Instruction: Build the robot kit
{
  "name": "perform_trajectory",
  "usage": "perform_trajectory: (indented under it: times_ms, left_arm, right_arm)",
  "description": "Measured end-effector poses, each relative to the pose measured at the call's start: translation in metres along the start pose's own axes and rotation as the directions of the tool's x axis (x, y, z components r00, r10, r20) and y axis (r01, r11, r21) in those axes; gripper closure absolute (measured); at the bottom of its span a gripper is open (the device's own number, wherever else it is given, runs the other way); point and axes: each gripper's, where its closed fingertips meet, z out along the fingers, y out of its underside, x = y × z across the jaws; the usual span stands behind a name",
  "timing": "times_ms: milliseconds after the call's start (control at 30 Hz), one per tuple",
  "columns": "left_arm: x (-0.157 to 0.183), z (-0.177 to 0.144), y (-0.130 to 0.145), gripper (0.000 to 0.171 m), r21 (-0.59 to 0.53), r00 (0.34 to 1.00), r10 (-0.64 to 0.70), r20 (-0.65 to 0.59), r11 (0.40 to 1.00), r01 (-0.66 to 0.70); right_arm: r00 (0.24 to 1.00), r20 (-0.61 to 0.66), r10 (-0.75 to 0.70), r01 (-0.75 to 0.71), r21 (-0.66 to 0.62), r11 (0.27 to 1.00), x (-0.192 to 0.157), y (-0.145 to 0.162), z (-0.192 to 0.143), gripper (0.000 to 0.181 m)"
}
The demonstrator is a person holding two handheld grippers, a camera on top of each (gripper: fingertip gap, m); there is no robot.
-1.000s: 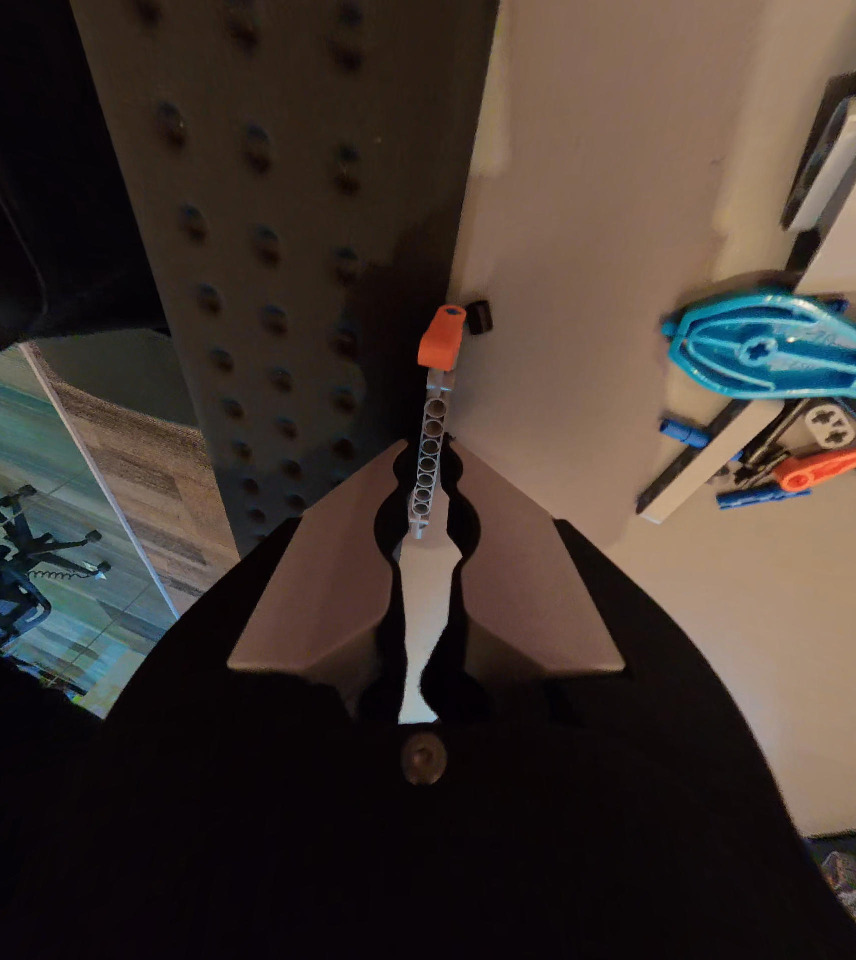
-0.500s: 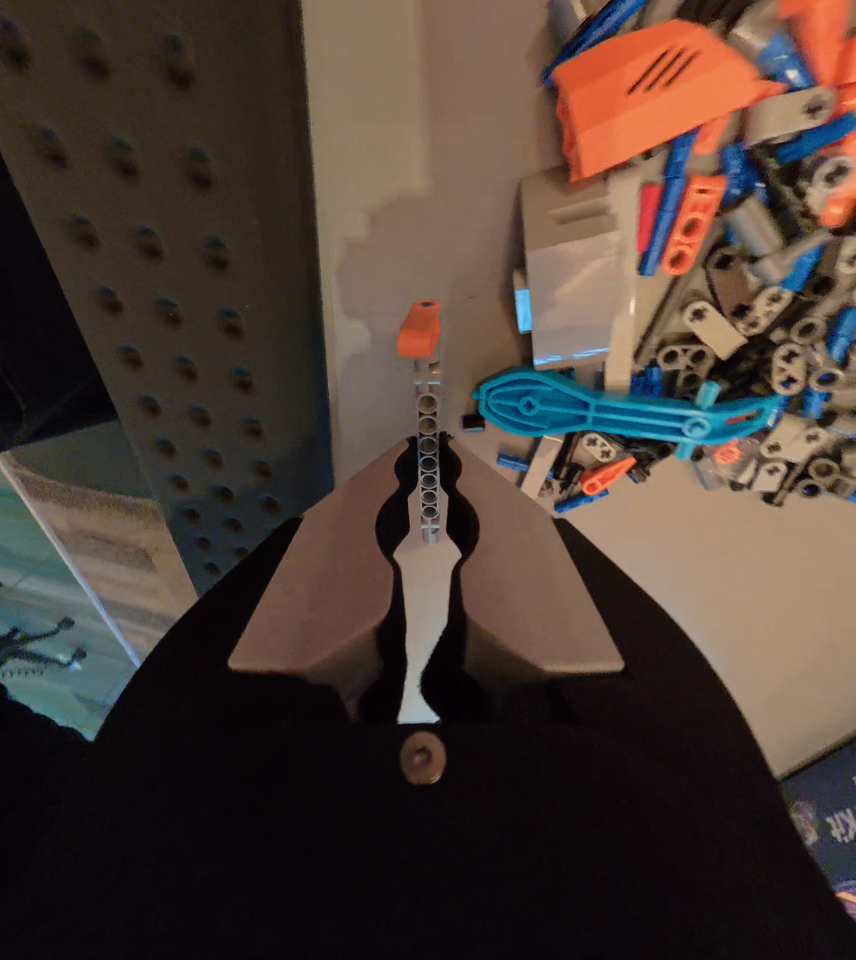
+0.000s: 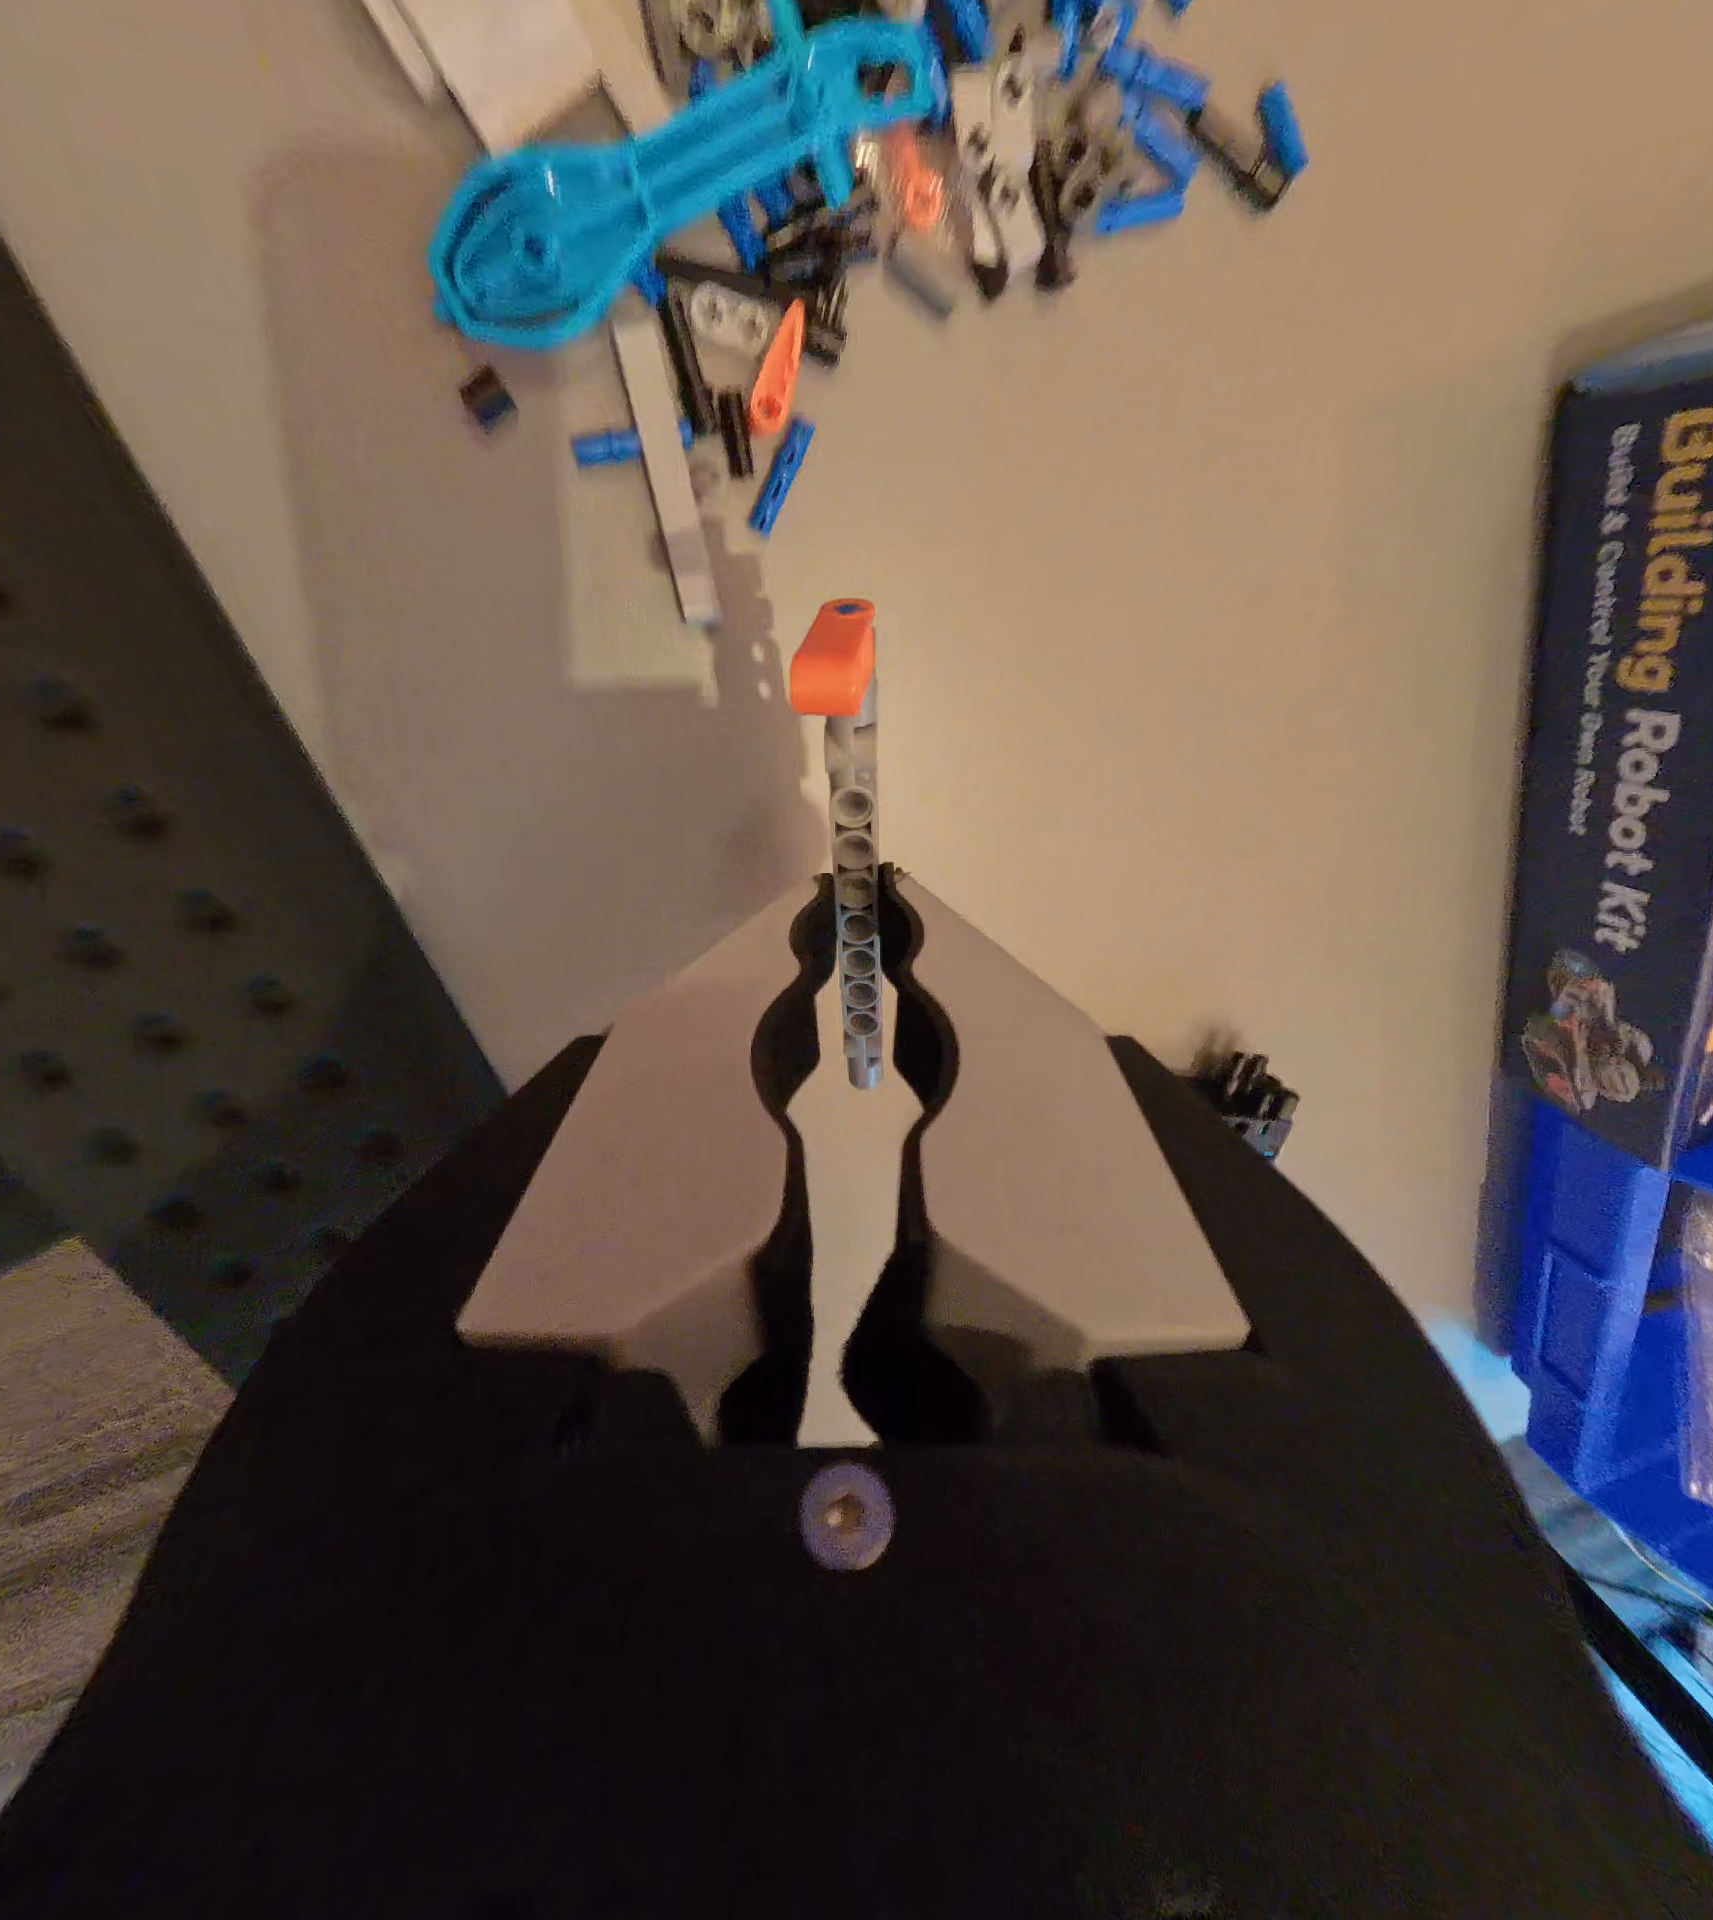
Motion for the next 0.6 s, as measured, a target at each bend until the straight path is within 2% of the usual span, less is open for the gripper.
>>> perform_trajectory:
  times_ms: [100,167,333,467,600]
  left_arm:
    - [0.005,0.006,0.000,0.157,-0.013,1.000,0.013,-0.013,1.000,-0.013]
    - [0.010,0.011,-0.001,0.158,-0.015,1.000,0.013,-0.029,1.000,-0.013]
    - [0.024,0.021,-0.005,0.156,-0.033,0.997,0.045,-0.066,0.998,-0.048]
    - [0.033,0.025,-0.006,0.157,-0.051,0.994,0.066,-0.085,0.996,-0.071]
    - [0.040,0.028,-0.007,0.156,-0.049,0.992,0.068,-0.104,0.996,-0.073]
  right_arm:
    - [0.976,-0.186,-0.118,0.114,-0.032,0.993,0.003,0.013,0.013,0.176]
    - [0.962,-0.245,-0.124,0.121,-0.028,0.992,0.001,0.018,0.022,0.176]
    - [0.863,-0.475,-0.171,0.169,-0.048,0.985,0.014,0.026,0.032,0.176]
    - [0.831,-0.518,-0.204,0.181,-0.094,0.979,0.012,0.038,0.049,0.175]
    - [0.805,-0.554,-0.211,0.193,-0.092,0.977,0.009,0.038,0.051,0.175]
